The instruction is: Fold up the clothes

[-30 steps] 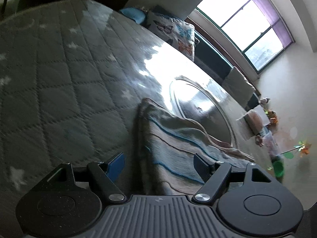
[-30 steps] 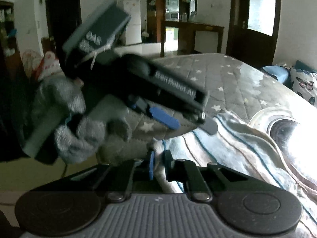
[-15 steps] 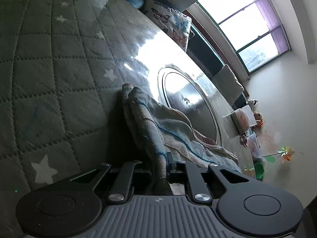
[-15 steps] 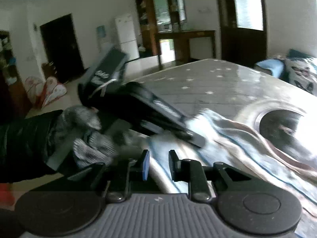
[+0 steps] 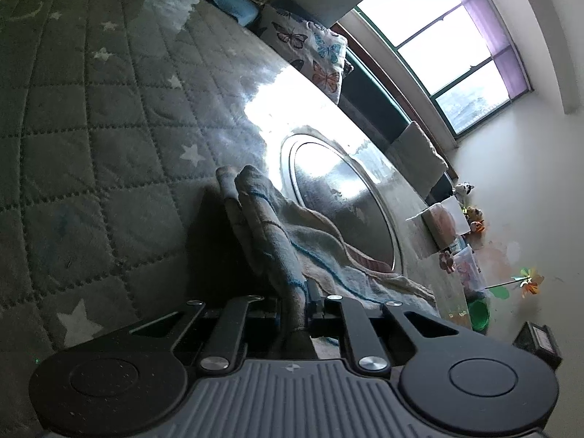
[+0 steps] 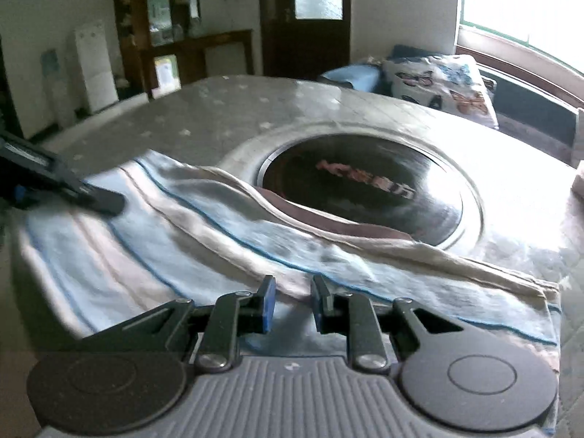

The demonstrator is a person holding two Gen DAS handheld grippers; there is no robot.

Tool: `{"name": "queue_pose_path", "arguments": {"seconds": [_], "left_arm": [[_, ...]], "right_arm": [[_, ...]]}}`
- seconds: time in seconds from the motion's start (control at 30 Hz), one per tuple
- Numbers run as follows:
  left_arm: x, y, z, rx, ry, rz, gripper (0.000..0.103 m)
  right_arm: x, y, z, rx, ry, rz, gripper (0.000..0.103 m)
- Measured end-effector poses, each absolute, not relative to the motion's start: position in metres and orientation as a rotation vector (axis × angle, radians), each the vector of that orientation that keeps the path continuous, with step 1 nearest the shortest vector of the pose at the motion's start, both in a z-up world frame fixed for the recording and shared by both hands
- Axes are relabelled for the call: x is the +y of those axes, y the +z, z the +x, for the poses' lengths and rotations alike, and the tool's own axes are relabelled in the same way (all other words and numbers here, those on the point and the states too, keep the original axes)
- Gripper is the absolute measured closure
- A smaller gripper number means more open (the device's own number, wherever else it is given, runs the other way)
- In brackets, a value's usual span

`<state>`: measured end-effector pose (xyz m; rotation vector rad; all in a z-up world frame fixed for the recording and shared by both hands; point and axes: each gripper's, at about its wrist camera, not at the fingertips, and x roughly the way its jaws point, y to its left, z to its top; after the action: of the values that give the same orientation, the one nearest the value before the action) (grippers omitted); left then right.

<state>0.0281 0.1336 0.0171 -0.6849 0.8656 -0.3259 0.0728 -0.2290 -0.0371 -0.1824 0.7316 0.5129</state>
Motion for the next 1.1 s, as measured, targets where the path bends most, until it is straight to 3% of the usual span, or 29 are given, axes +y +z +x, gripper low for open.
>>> {"name": "queue_pose_path", "arguments": {"seconds": [0.43,1.1], "left_arm": [[0.124,0.035,0.031,0.836,-0.344,-0.658,0.092],[0.054,0.106,0.038,0.777,-0.405,-0.559,0.093]], "right_arm": [[-0.22,-0.044,0.107,0.738,0.443,-0.205,0.083],[-0.248,-0.03,-0.019,0.742,0.555,-0.249,0.075]]}}
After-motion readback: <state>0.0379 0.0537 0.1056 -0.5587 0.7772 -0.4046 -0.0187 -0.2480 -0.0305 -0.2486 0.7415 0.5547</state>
